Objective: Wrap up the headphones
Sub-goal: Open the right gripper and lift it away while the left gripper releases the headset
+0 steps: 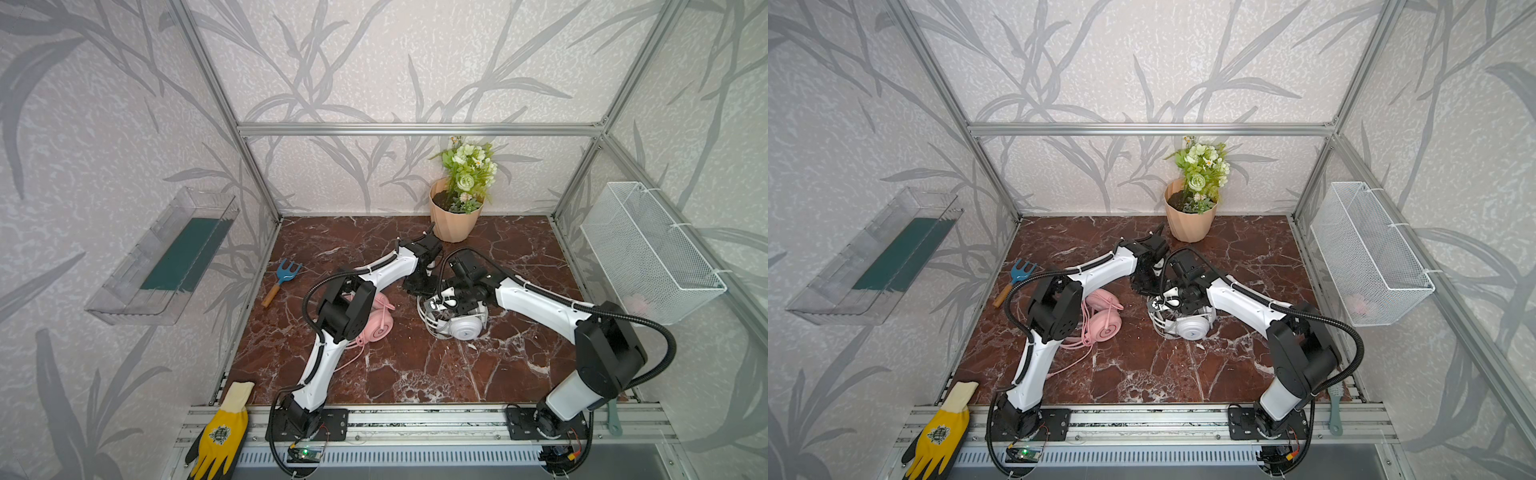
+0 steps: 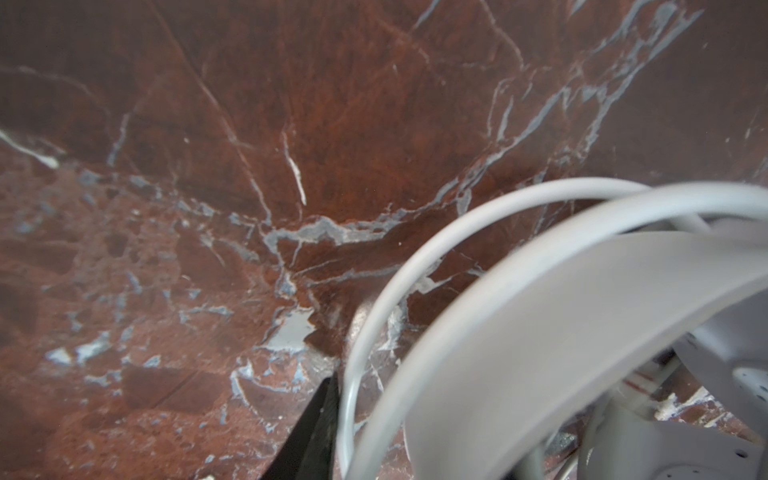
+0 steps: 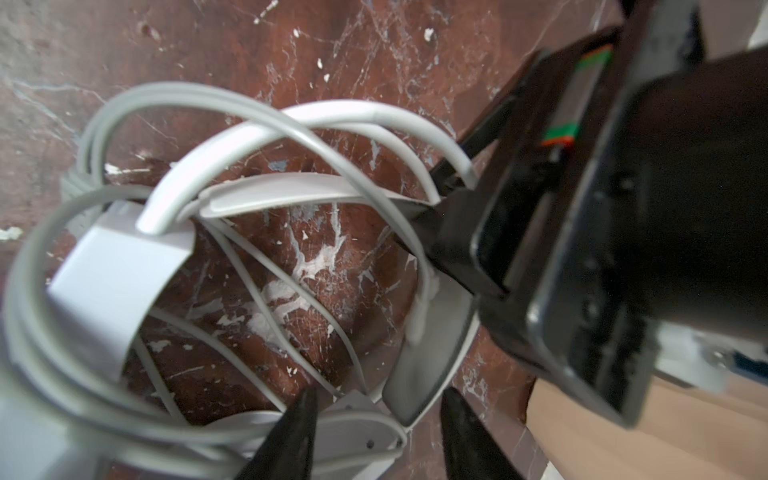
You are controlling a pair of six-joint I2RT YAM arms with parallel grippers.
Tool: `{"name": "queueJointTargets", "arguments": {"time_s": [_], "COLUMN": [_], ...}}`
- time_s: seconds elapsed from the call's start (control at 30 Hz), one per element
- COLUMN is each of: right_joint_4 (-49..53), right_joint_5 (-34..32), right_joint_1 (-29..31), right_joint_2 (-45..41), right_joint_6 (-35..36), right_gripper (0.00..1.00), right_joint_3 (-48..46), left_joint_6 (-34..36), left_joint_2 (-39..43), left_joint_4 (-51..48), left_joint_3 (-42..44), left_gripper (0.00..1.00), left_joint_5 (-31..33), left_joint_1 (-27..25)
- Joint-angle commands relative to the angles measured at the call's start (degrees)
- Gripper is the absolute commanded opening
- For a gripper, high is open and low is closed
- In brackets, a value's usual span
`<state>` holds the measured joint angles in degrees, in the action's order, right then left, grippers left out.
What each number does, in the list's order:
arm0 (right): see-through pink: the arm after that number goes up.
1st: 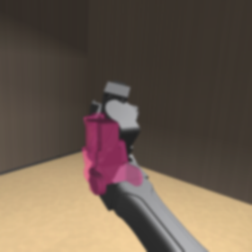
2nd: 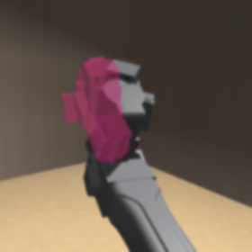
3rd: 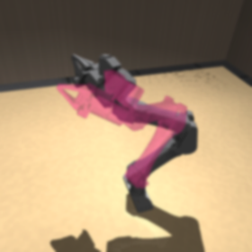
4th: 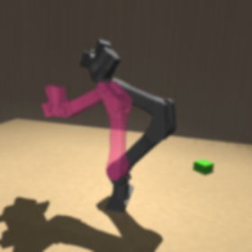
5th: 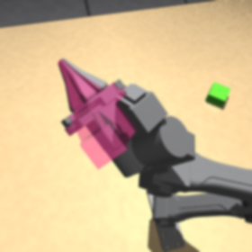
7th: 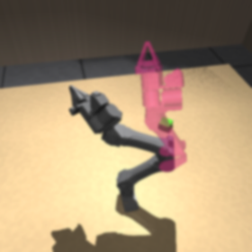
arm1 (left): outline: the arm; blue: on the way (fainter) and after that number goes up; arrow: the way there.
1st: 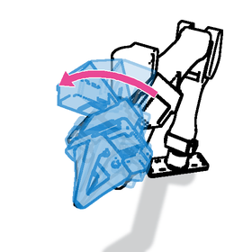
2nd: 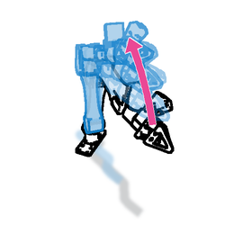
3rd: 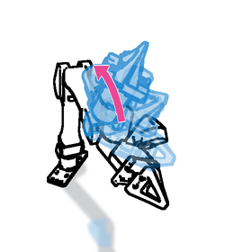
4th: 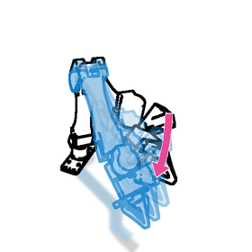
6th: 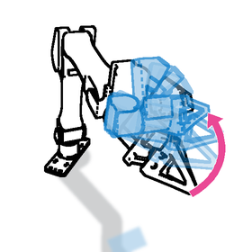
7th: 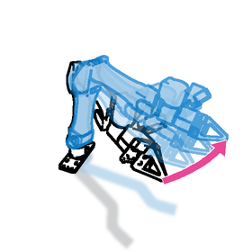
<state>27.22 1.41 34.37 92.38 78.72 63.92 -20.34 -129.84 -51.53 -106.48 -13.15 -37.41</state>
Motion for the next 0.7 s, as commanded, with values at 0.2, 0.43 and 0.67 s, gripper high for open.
{"name": "queueJointTargets", "arguments": {"time_s": [0.2,0.43,0.67], "right_joint_4": [2.94,-5.64,-9.08], "right_joint_5": [0.57,4.59,5.8], "right_joint_1": [-2.66,-6.4,-9.39], "right_joint_2": [-8.81,-17.3,-21.07], "right_joint_6": [0.85,-7.81,-13.98], "right_gripper": [0.72,0.99,0.99], "right_joint_3": [0.9,-1.79,-3.09], "left_joint_6": [-2.8,-7.32,-7.25], "left_joint_2": [-1.76,-1.59,-2.69], "left_joint_4": [-3.13,-4.31,-6.29], "left_joint_3": [-3.19,-3.14,-3.86], "left_gripper": [0.38,0.45,0.51], "left_joint_5": [-0.55,-2.23,-2.16], "left_joint_1": [0.53,0.33,-1.0]}}
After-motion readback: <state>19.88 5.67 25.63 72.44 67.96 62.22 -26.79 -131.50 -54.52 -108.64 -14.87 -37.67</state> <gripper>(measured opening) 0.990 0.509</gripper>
